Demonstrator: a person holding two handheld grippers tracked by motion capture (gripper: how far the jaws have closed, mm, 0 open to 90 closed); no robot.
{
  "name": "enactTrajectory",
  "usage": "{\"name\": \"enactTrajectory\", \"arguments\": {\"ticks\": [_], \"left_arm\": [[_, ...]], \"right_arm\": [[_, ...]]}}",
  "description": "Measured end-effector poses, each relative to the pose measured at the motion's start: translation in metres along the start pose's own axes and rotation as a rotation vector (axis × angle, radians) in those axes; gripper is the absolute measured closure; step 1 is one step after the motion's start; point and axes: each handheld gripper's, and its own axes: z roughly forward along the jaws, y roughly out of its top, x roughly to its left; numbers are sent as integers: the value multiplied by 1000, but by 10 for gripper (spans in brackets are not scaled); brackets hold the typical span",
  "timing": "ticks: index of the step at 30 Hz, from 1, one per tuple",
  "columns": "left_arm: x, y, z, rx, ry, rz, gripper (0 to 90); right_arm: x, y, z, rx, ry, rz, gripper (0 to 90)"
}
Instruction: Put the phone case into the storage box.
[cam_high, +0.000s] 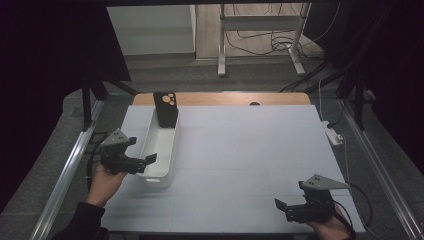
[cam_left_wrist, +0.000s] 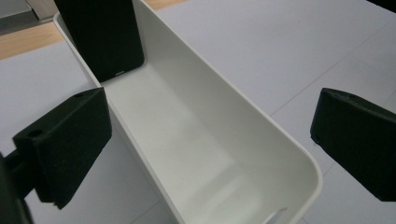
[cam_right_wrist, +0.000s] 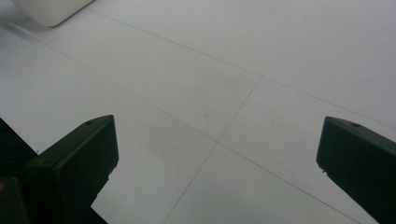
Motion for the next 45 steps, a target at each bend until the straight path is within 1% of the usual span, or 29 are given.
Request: {"name": "enactTrajectory", "arguments": {"ticks": [16,19,25,30,36,41,45], "left_arm": [[-13,-16,-19,-6,-9,-2,0],[-14,-18,-21,-4,-7,-2,0],[-19,-26,-31,-9,2,-6,0],[-22,-30,-36,-11,10,-5,0],[-25,-37,-45,-24,12,-13,0],[-29,-43,-52,-23,28,-5,0],[-30,-49,-57,-22,32,-15,0]], "right_arm": [[0,0,0,2,1,-1,0],[0,0,0,5,1,-1,0],[0,0,0,2,1,1,0],[0,0,0,3,1,0,0],[0,0,0,4,1,0,0],[0,0,1,4,0,0,0],[0,0,1,4,1,0,0]]}}
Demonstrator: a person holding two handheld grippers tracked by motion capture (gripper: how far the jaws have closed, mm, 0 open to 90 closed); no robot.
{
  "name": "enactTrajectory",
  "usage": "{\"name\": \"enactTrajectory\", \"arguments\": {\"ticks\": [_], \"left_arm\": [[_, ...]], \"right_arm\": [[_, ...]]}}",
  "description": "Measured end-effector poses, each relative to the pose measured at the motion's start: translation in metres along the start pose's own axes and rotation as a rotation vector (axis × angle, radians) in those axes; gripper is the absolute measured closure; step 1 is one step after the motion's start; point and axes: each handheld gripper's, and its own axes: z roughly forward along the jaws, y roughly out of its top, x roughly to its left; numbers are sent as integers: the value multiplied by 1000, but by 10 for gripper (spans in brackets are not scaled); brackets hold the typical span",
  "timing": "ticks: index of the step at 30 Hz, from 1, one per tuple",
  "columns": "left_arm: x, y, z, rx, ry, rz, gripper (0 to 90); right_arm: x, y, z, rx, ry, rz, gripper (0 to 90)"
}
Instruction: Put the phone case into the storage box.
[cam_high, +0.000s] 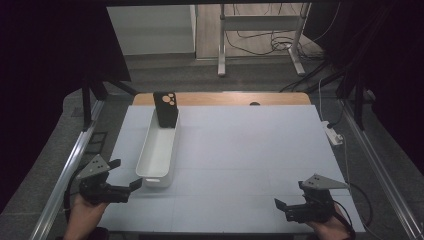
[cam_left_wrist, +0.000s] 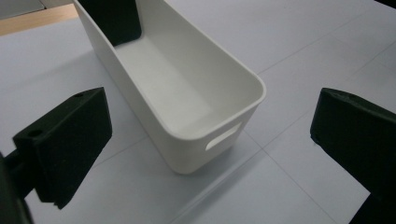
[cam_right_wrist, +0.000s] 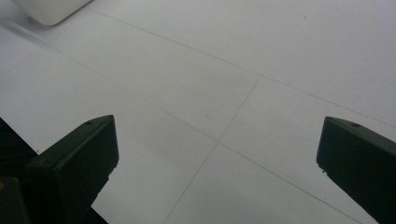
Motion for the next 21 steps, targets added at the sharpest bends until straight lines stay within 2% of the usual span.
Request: {"name": "enactTrajectory", "arguments": {"ticks": [4,21], "left_arm": [[0,-6,-5,3,7,-10,0],[-6,-27,-15,30,40,-10,0]], "right_arm": [[0,0,0,0,-1,0,0],[0,0,0,5,-2,5,0]]}}
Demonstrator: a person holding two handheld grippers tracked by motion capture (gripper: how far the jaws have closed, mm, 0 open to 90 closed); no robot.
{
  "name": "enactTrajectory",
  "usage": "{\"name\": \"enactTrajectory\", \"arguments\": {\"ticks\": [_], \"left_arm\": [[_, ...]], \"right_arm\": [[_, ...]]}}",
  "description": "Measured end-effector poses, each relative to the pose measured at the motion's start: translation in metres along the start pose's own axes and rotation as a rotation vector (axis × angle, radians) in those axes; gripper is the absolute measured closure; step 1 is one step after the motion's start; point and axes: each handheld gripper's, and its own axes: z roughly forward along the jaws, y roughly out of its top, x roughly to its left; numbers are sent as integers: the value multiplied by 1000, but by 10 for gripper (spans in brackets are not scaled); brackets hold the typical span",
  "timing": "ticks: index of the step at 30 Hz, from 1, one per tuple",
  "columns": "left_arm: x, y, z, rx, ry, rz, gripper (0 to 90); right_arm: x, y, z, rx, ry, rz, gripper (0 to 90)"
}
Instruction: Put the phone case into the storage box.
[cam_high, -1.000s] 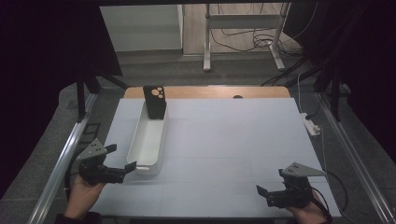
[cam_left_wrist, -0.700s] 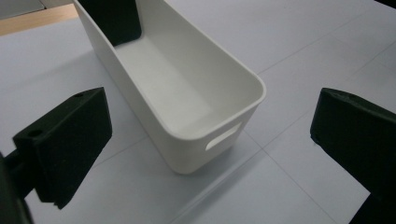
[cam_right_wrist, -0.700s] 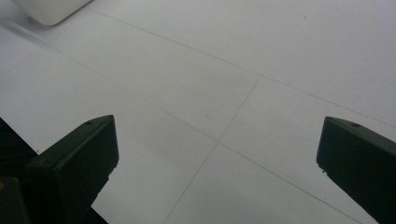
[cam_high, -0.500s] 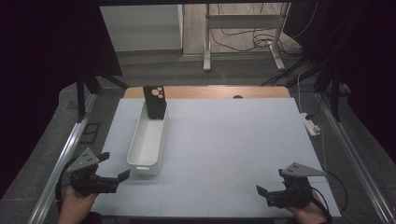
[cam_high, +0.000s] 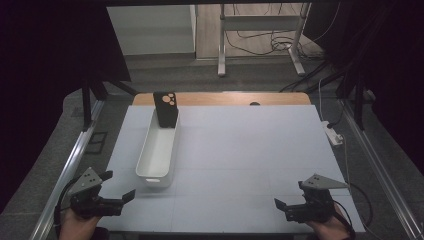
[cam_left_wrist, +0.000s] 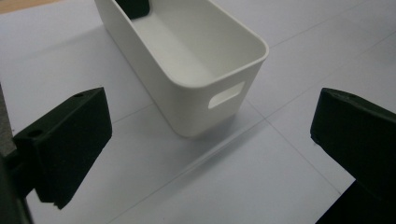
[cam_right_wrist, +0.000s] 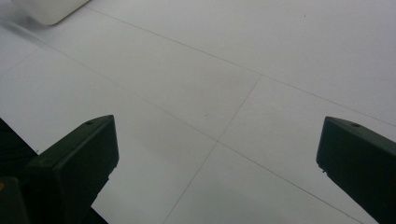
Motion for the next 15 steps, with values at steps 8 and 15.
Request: {"name": "enactTrajectory", "arguments": {"ticks": [8,15], "left_arm": [[-3,-8,-1,17,10,1,0],[-4,-13,-2,27,26,-3,0]], "right_arm": [[0,0,0,1,0,2,0],[0,0,0,2,2,5,0]]}}
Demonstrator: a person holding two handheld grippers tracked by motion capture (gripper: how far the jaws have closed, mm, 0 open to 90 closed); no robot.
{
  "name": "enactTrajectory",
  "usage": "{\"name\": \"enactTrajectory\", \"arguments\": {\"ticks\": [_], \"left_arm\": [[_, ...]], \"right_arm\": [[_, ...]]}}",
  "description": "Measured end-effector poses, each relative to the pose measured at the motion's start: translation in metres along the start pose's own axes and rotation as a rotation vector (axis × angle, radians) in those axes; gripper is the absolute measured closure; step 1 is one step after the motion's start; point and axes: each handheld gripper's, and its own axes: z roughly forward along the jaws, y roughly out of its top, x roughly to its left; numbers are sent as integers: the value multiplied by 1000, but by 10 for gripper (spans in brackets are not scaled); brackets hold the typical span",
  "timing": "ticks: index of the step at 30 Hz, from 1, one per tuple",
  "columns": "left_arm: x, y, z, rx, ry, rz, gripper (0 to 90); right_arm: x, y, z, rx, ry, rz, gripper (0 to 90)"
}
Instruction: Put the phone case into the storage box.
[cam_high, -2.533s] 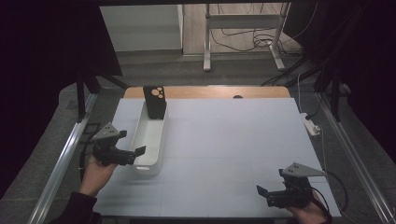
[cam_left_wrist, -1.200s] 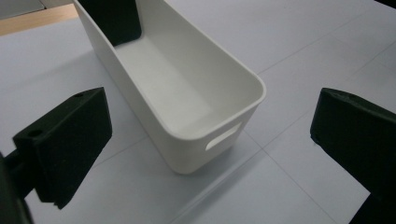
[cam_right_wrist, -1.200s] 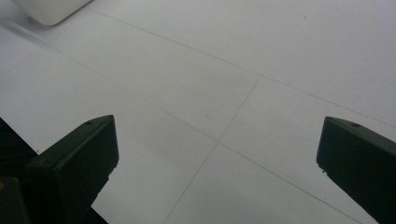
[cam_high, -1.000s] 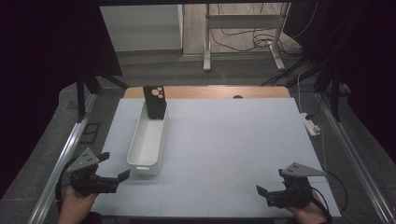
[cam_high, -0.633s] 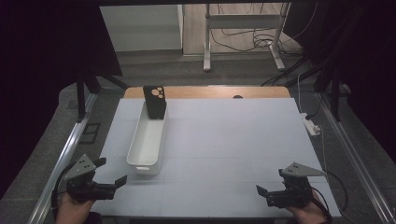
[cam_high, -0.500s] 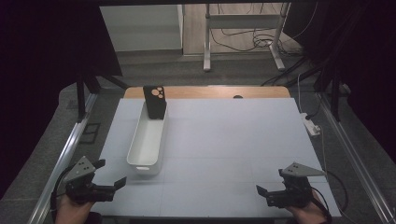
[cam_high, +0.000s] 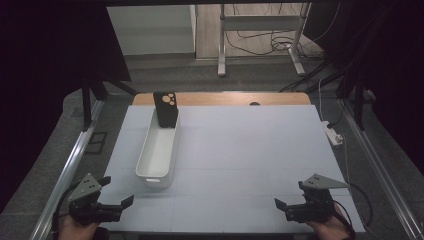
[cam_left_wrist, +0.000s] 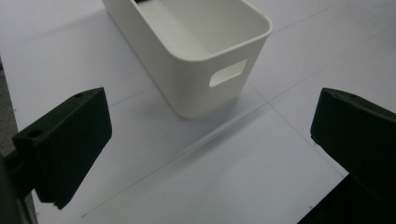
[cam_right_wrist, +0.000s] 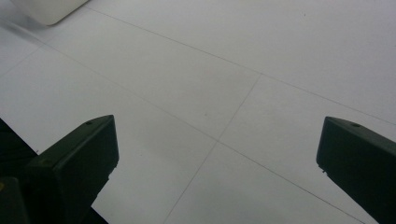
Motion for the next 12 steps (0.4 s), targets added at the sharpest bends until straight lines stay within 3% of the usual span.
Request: {"name": "enactTrajectory", "arguments": {"ticks": [12], "left_arm": [[-1,0,1,10,16,-1,0]], "right_arm": [[0,0,0,3,-1,-2,0]]}}
